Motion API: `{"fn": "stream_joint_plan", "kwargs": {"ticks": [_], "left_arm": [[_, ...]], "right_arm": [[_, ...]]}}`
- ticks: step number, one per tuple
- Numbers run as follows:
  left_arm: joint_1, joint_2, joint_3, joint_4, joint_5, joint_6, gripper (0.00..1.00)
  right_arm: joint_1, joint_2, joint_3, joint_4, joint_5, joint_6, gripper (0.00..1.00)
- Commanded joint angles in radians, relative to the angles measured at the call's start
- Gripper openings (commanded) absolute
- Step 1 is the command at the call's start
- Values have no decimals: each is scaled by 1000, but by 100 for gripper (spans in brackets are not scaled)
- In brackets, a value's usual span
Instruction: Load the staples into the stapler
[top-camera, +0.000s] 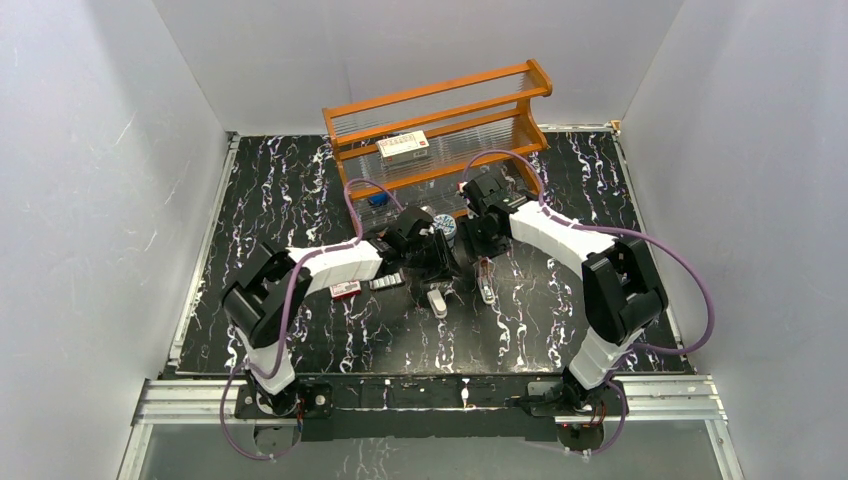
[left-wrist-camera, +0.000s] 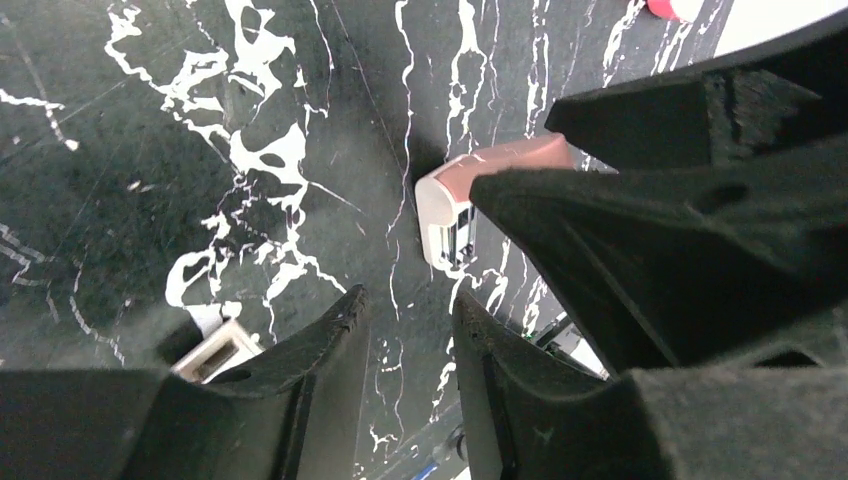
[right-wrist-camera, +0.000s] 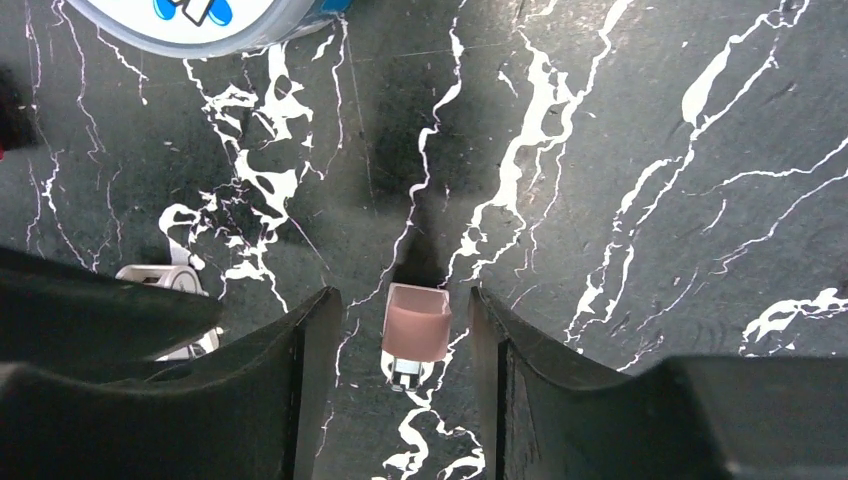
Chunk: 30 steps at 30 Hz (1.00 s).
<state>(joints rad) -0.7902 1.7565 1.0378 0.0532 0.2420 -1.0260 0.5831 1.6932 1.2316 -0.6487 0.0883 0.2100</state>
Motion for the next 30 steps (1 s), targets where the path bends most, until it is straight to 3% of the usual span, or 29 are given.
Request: {"fn": "stream_joint_plan", "kwargs": {"ticks": [1, 8, 12, 20, 24, 30], "left_arm": [[-17, 47, 56, 11, 39, -12, 36], [-43, 116, 78, 44, 59, -13, 41], [-60, 158, 91, 77, 83, -15, 33], [-103, 222, 108, 122, 85, -30, 19], [-110, 252, 107, 140, 47, -25, 6], [-112, 276, 111, 148, 37, -20, 6]], "right_arm": [[-1, -10, 20, 13, -36, -25, 57], [-1, -31, -3, 27, 4, 10, 39], [-1, -52, -25, 44, 19, 38, 35], [-1, -90, -50, 58, 50, 109, 34], [-2, -95, -55, 59, 46, 117, 33], [-1, -102, -62, 58, 42, 127, 31]]}}
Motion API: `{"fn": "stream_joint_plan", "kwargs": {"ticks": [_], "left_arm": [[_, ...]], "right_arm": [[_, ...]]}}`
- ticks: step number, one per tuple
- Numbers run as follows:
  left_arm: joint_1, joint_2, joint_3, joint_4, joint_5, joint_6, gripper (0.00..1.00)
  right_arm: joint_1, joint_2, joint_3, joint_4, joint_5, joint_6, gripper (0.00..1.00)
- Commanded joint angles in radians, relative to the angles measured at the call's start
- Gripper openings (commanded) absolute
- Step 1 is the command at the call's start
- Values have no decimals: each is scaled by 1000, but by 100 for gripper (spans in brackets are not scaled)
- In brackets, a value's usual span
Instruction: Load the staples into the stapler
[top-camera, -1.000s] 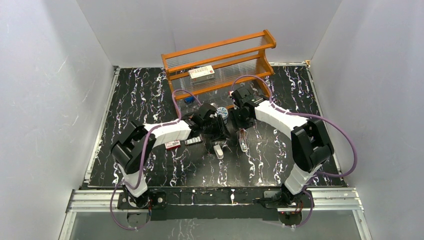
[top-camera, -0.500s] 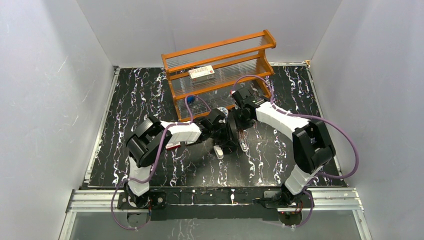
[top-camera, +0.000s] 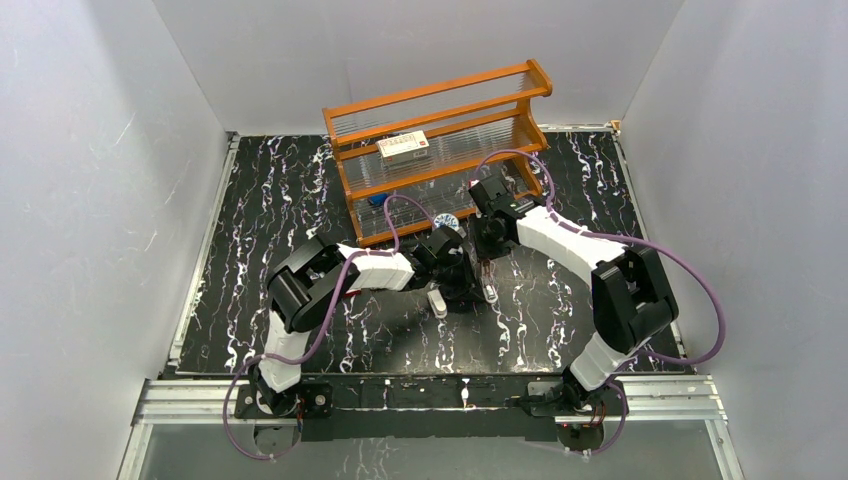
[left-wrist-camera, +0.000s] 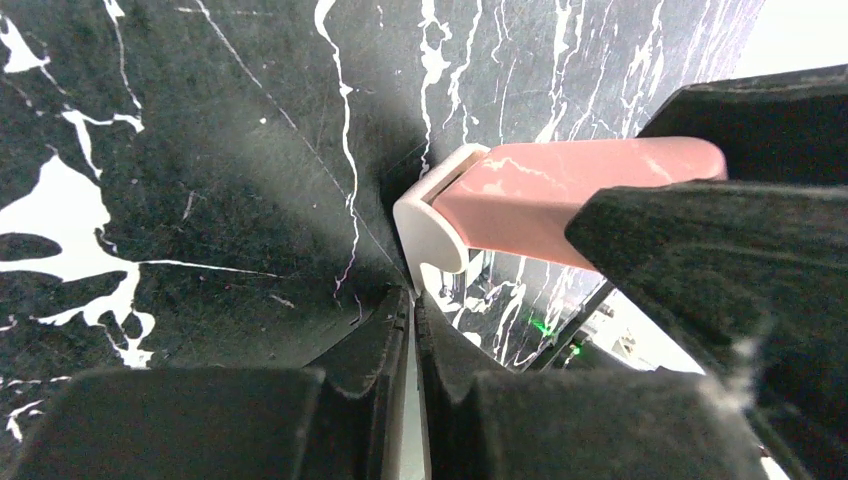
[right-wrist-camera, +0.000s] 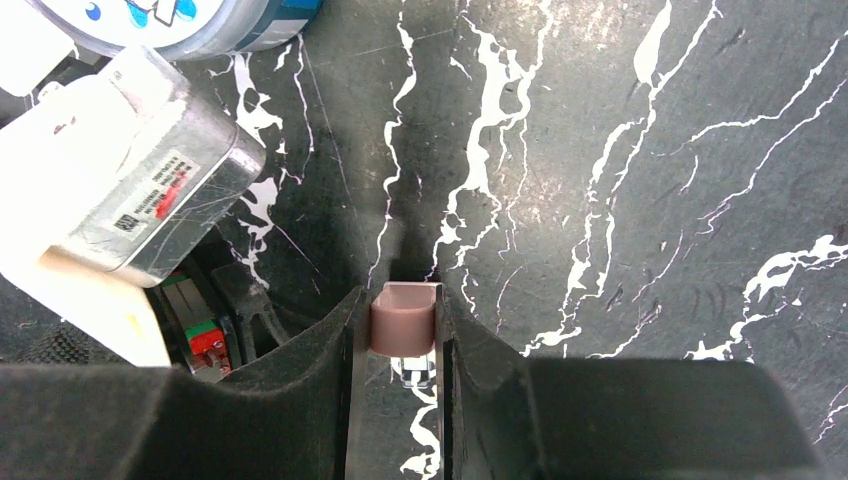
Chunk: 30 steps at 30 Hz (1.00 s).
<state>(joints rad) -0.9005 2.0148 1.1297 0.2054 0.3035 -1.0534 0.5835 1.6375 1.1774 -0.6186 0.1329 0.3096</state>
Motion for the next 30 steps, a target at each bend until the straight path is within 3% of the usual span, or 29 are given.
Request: {"fn": "stream_joint_plan", "kwargs": {"ticks": [1, 5, 15, 30], "left_arm": [[-2, 20, 16, -7, -29, 7, 6], [-4, 25, 13, -9, -29, -2, 6], [-5, 4, -41, 80, -19, -14, 19], [-6, 81, 63, -158, -95, -56, 1]], "right_arm": [[-2, -47, -10, 28, -4, 28, 31], [-2, -48, -18, 31, -6, 39, 31], [-1, -41, -31, 37, -3, 52, 31], [-2, -96, -76, 32, -66, 104, 27]]}}
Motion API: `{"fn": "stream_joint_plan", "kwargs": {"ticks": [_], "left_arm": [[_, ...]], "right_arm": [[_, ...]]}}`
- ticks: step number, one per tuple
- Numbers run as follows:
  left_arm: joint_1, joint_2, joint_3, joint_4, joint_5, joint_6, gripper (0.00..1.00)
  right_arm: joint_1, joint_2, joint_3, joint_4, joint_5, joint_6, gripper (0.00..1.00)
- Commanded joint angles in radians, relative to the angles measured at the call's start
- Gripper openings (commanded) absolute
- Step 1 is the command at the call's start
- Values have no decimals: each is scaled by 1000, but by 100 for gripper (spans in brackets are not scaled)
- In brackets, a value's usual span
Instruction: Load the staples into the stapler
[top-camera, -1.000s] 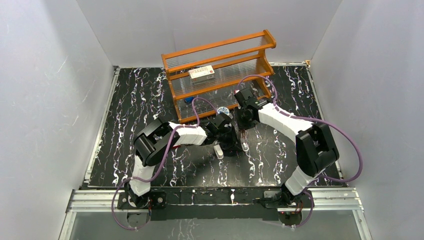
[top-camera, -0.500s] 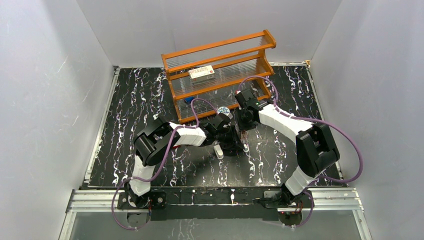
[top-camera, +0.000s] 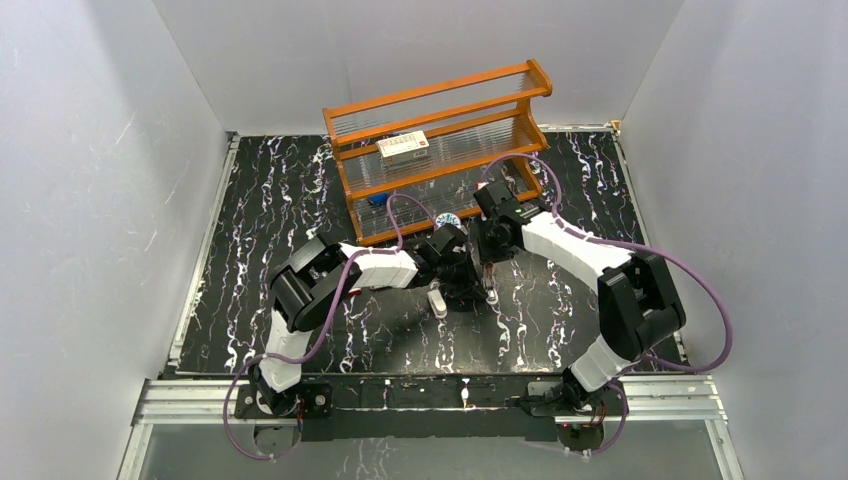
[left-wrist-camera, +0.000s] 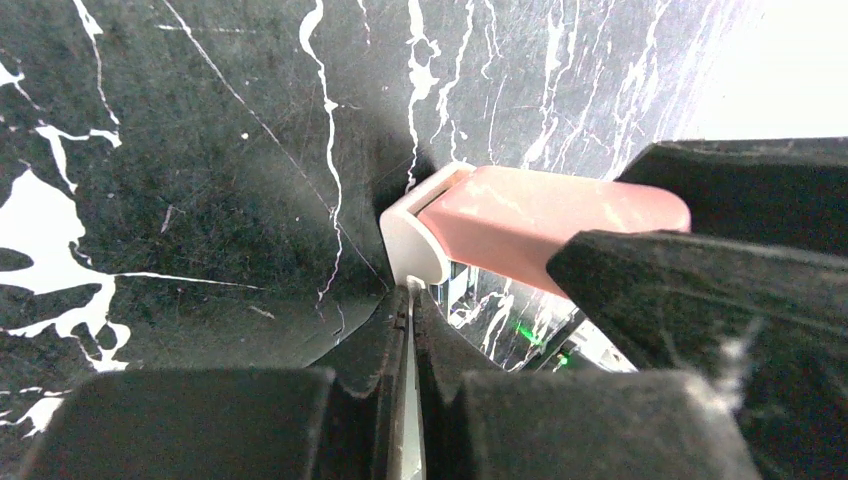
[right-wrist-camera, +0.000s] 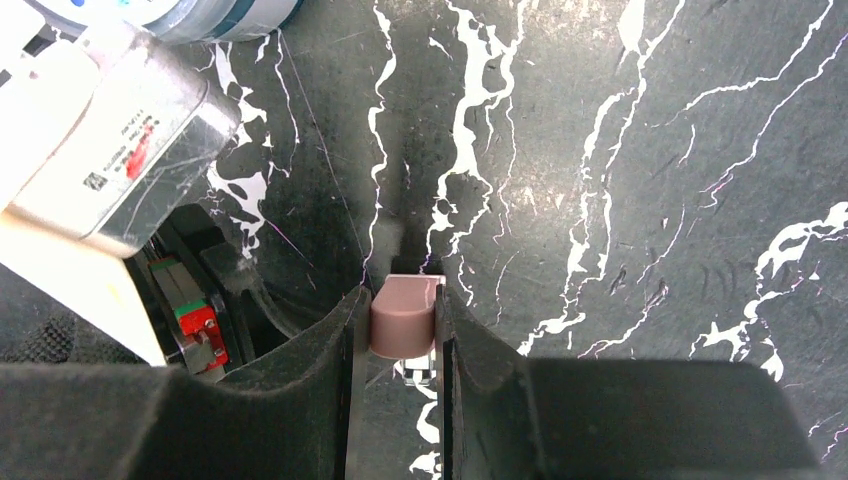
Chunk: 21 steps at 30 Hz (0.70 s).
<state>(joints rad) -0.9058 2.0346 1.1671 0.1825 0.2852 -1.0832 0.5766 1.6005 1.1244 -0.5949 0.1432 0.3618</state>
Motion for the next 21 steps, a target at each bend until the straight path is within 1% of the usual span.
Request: {"fn": "stream_joint_plan", "kwargs": {"ticks": [1, 11, 16, 21], "left_arm": [[-1, 69, 26, -144, -83, -32, 0], [-1, 102, 20, -147, -82, -70, 0], [-1, 101, 16, -128, -78, -74, 0], [-1, 96, 1, -99, -70, -71, 0]], "right_arm": [[6, -68, -31, 4, -88, 54, 27], [7, -188, -165, -34, -198, 62, 26], [8, -243, -221, -51, -205, 63, 26], [6, -237, -218, -45, -208, 63, 28]]}}
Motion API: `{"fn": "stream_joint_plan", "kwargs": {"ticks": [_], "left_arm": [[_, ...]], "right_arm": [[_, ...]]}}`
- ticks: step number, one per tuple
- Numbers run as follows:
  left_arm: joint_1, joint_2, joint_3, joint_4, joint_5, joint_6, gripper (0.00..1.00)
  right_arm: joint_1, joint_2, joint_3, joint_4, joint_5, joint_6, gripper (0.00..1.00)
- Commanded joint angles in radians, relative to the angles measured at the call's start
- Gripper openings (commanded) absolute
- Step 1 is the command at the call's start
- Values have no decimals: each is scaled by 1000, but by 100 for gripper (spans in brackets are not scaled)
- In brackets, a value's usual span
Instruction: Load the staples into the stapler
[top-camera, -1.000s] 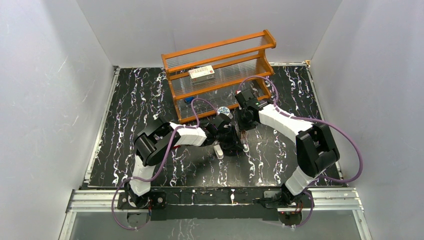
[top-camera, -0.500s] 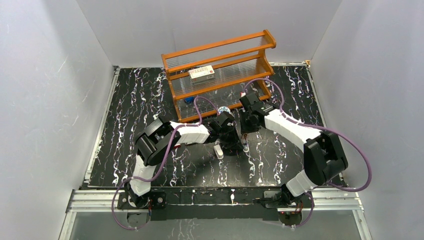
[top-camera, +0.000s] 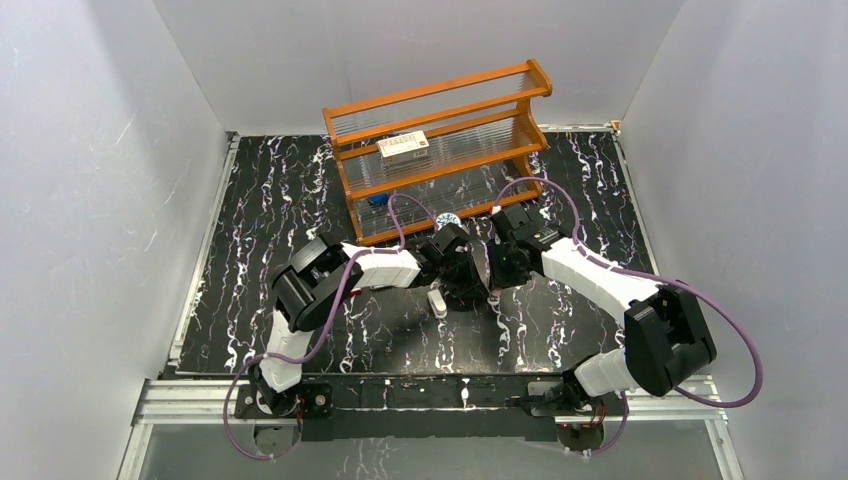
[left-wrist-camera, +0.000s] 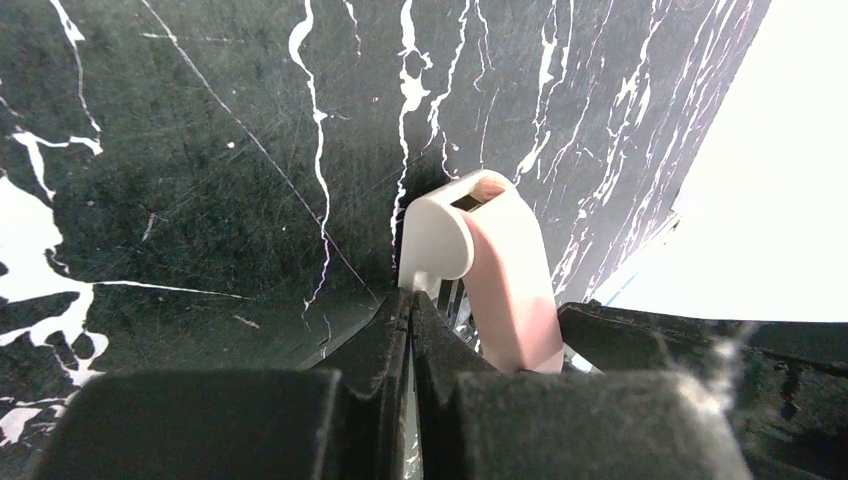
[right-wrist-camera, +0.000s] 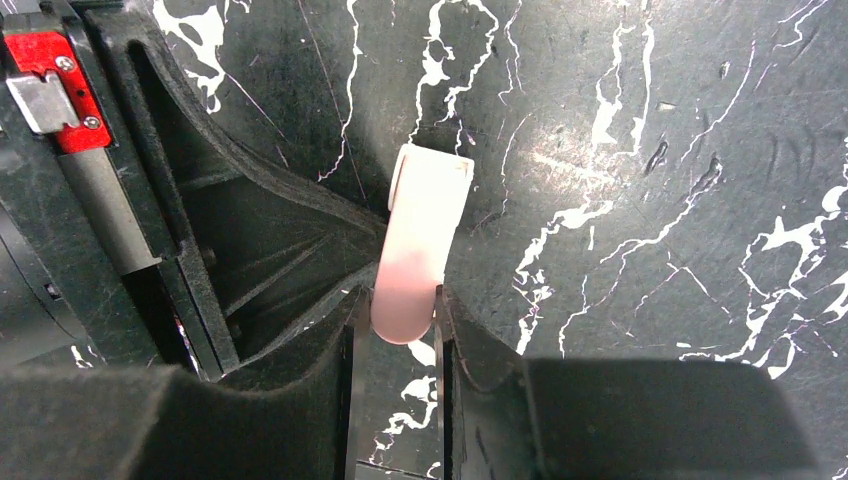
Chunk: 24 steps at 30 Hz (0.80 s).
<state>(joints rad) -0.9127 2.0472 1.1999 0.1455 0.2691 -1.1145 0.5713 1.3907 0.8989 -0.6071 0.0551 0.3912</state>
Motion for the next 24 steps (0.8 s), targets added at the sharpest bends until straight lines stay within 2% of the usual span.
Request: {"fn": "stream_joint_plan", "kwargs": {"ticks": [1, 7, 12, 16, 20, 24], "left_arm": [[6, 83, -31, -59, -50, -39, 0], [6, 80, -31, -49, -36, -36, 0], [6, 79, -30, -49, -34, -30, 0], [6, 72, -29, -48, -34, -24, 0], [6, 62, -31, -41, -34, -17, 0], [6, 56, -30, -44, -35, -6, 0]], "right_arm": [[13, -23, 9, -29, -122, 34, 29], [12, -9, 30, -35, -88, 38, 48], [13, -13, 80, -61, -27, 37, 50], [12, -14, 97, -86, 5, 43, 47], [12, -21, 61, -87, 17, 56, 33], [12, -10, 25, -83, 36, 71, 31]]}}
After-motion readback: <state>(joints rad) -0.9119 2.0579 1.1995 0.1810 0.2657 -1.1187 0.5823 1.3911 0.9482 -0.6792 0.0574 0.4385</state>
